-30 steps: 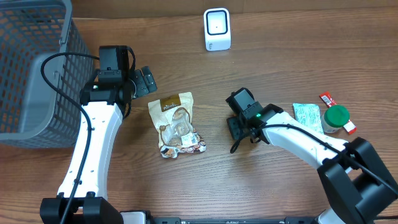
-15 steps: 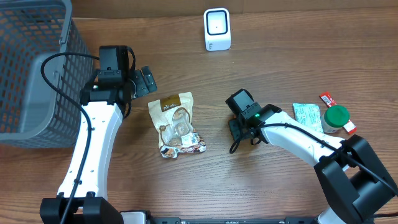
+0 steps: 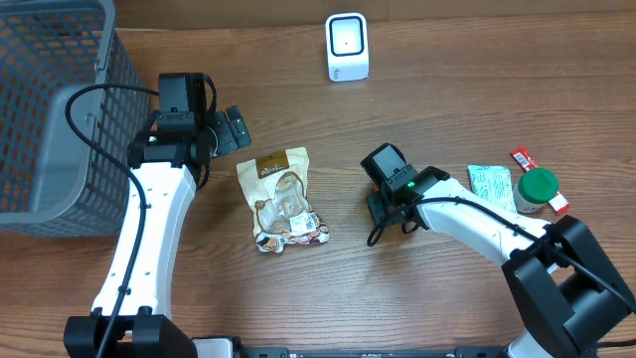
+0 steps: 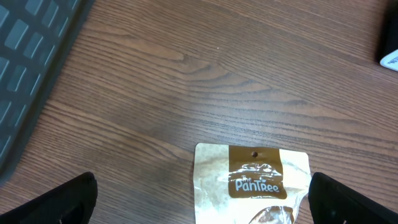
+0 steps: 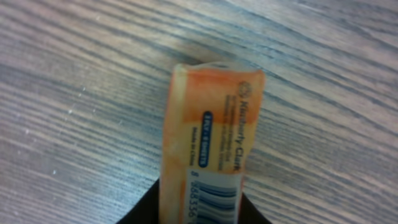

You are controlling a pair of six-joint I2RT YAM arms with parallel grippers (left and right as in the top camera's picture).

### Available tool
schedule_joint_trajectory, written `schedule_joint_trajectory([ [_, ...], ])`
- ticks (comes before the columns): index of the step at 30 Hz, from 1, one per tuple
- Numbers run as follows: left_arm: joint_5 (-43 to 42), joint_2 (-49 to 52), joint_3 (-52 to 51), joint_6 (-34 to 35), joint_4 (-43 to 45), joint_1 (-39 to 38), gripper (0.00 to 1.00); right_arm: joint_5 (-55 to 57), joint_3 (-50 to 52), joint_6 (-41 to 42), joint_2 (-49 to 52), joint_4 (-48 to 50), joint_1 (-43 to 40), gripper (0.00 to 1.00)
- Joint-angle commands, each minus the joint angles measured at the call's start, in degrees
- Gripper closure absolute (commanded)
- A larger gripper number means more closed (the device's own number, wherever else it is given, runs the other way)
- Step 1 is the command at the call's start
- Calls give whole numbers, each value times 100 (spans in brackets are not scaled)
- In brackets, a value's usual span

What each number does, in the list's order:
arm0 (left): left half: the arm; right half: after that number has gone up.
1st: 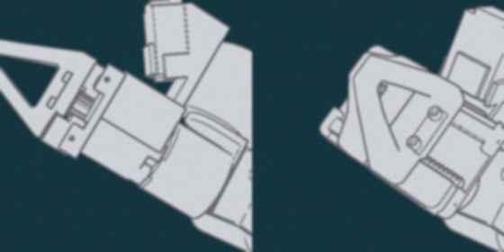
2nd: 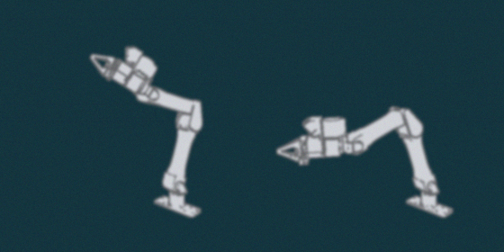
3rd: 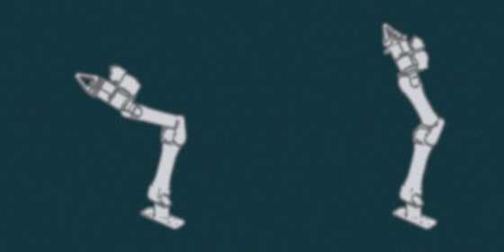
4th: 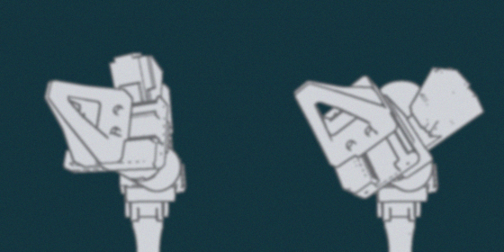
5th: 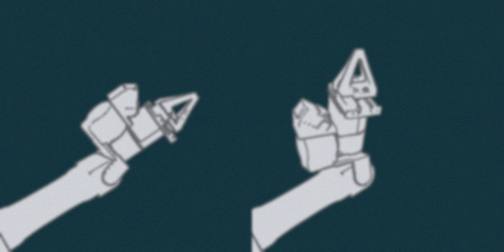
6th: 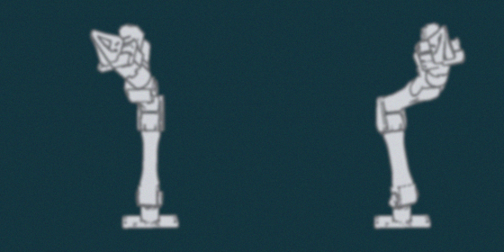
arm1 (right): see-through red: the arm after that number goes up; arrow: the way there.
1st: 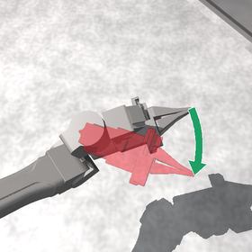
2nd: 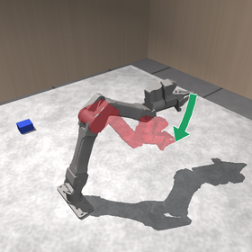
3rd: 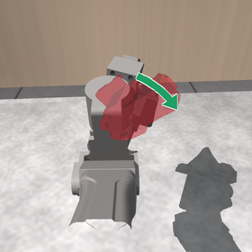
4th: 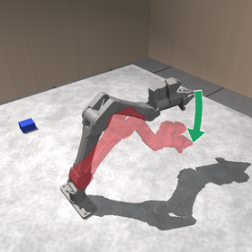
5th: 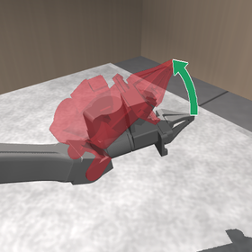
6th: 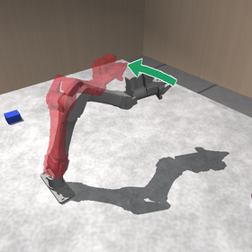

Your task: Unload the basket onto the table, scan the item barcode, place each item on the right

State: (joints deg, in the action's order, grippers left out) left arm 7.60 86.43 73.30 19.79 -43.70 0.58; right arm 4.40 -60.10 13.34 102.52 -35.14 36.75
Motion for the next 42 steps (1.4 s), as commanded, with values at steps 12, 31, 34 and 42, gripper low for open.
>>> schedule_joint_trajectory([
  [12,66,46,59,37,22,15,0,264,4,-35,17,573,-17,64],
  [31,48,46,59,37,22,15,0,374,4,-330,15,1097,-17,66],
  [34,48,46,59,37,22,15,0,376,4,-339,15,1088,-17,80],
  [42,48,46,59,37,22,15,0,372,4,-260,15,1130,-17,46],
])
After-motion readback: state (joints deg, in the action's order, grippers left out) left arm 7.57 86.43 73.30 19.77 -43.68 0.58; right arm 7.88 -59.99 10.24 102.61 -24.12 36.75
